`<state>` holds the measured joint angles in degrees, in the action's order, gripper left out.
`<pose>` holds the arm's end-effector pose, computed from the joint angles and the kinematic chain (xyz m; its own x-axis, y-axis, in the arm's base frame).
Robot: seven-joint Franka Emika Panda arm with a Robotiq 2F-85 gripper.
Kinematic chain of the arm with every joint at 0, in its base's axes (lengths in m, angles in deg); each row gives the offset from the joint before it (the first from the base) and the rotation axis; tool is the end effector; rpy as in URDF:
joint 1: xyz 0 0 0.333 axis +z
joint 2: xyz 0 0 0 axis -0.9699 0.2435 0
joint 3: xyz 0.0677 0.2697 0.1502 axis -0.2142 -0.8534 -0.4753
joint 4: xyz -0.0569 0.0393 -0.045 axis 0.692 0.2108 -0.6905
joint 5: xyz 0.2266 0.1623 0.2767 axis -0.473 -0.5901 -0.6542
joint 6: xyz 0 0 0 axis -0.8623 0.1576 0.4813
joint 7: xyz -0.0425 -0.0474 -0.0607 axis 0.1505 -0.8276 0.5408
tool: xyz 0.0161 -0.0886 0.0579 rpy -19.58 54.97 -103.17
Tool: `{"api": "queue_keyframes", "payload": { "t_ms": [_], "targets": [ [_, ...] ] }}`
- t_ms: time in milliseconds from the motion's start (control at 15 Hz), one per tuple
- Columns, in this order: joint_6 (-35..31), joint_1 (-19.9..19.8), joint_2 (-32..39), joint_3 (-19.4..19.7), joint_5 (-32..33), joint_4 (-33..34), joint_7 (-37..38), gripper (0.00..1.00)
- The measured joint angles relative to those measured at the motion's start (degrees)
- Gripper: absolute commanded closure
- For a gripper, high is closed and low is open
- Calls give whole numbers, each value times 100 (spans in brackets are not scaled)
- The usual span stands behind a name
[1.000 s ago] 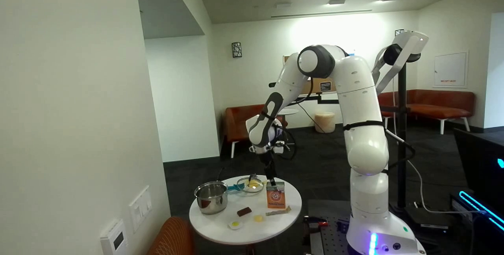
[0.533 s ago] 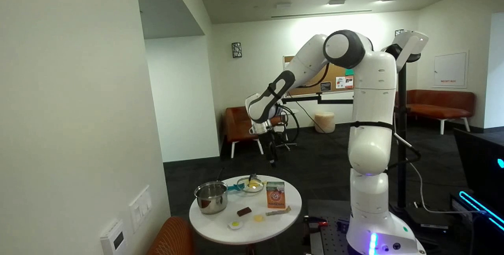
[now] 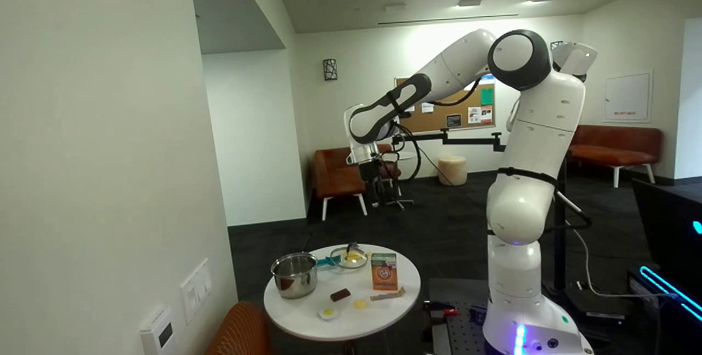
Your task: Pour the contents in the box into the pot
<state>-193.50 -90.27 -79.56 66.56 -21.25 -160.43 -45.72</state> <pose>0.3650 -0.2139 0.4189 0.9811 -0.0253 -0.1918 -0.0426 -0.9953 -0.0865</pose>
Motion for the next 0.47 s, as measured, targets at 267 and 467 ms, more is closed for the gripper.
{"api": "queue_keyframes", "payload": {
  "t_ms": [267,467],
  "targets": [
    [-5,0,101,48,3,-4,-13,0],
    [-5,1,107,49,3,-4,-13,0]
  ]
}}
